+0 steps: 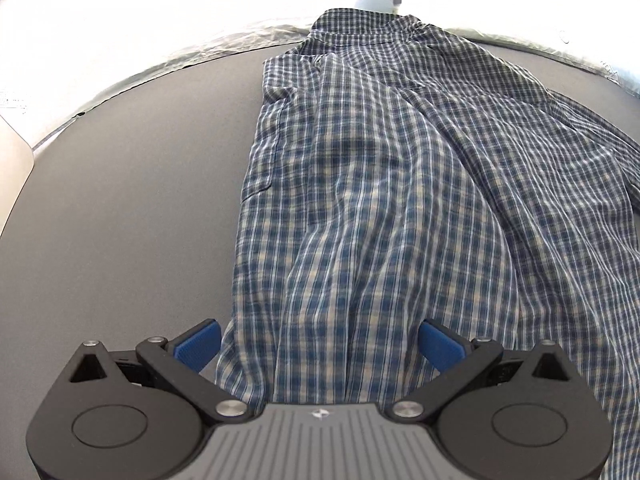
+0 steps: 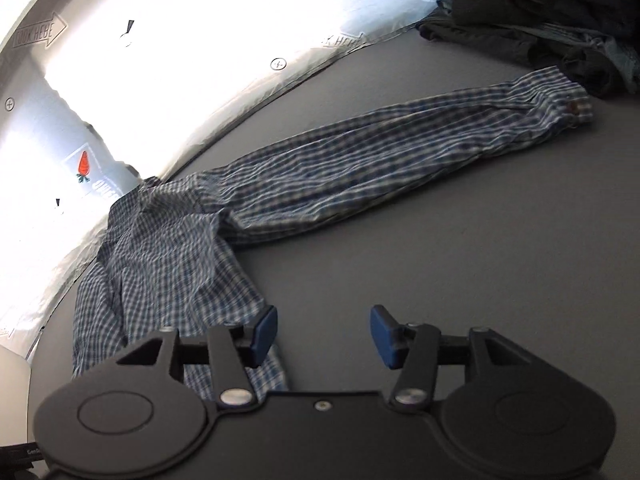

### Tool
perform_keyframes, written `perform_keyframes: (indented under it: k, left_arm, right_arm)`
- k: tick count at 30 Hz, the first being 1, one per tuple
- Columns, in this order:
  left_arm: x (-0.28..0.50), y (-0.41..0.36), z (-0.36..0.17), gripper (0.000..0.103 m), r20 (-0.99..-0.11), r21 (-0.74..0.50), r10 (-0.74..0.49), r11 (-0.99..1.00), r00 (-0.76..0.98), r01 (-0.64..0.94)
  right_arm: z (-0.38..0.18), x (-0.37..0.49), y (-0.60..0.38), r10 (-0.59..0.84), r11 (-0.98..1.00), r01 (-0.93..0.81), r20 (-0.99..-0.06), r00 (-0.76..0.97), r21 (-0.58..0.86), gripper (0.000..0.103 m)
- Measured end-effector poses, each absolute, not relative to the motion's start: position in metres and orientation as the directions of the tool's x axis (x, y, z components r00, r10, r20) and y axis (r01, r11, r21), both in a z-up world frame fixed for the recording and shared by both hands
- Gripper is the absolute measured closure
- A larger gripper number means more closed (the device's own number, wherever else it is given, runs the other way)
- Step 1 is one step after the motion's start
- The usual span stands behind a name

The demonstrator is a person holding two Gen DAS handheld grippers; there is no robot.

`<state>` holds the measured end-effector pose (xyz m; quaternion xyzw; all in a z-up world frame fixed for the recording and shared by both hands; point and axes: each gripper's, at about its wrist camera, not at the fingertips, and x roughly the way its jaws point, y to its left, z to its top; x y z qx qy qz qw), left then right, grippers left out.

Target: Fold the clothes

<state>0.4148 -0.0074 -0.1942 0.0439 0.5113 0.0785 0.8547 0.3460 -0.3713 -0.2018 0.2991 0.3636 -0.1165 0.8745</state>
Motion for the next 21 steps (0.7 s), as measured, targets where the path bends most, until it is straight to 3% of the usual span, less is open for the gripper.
perform_keyframes:
  k: [5,9,12,16,18,19,20,21]
  left_arm:
    - [0.475,0.0,-0.2,0.0,-0.865,0.178,0.206,0.978,0.457,-0.103]
    - [0.51,0.003,-0.206,0.0,-0.873,0.201,0.227,0.974,0.431,-0.105]
    - [0.522,0.001,-0.215,0.0,-0.878,0.207,0.22,0.975,0.424,-0.076]
    - [0.526,0.004,-0.219,0.0,-0.888,0.161,0.177,0.984,0.426,-0.072]
    - [0.528,0.01,-0.221,0.0,-0.903,0.119,0.151,0.987,0.403,-0.104]
    - [0.528,0.013,-0.222,0.0,-0.91,0.095,0.136,0.988,0.391,-0.121]
    - [0.529,0.019,-0.224,0.0,-0.92,0.059,0.111,0.987,0.376,-0.147]
    - [0.531,0.023,-0.225,0.0,-0.926,0.032,0.091,0.986,0.368,-0.163]
  right_arm:
    - [-0.214,0.365,-0.451,-0.227,0.66,0.628,-0.687,0.69,0.413,0.049]
    - [-0.213,0.377,-0.497,-0.454,0.58,0.768,-0.676,0.581,0.271,0.047]
    - [-0.22,0.389,-0.518,-0.49,0.622,0.764,-0.675,0.551,0.173,0.041]
    - [-0.229,0.392,-0.531,-0.473,0.63,0.76,-0.697,0.539,0.16,0.042]
    - [-0.228,0.39,-0.529,-0.466,0.625,0.757,-0.689,0.555,0.188,0.052]
    - [-0.228,0.389,-0.528,-0.46,0.621,0.757,-0.687,0.562,0.204,0.066]
    - [-0.228,0.387,-0.529,-0.427,0.607,0.75,-0.688,0.587,0.264,0.073]
    - [-0.228,0.386,-0.53,-0.389,0.587,0.739,-0.686,0.615,0.33,0.074]
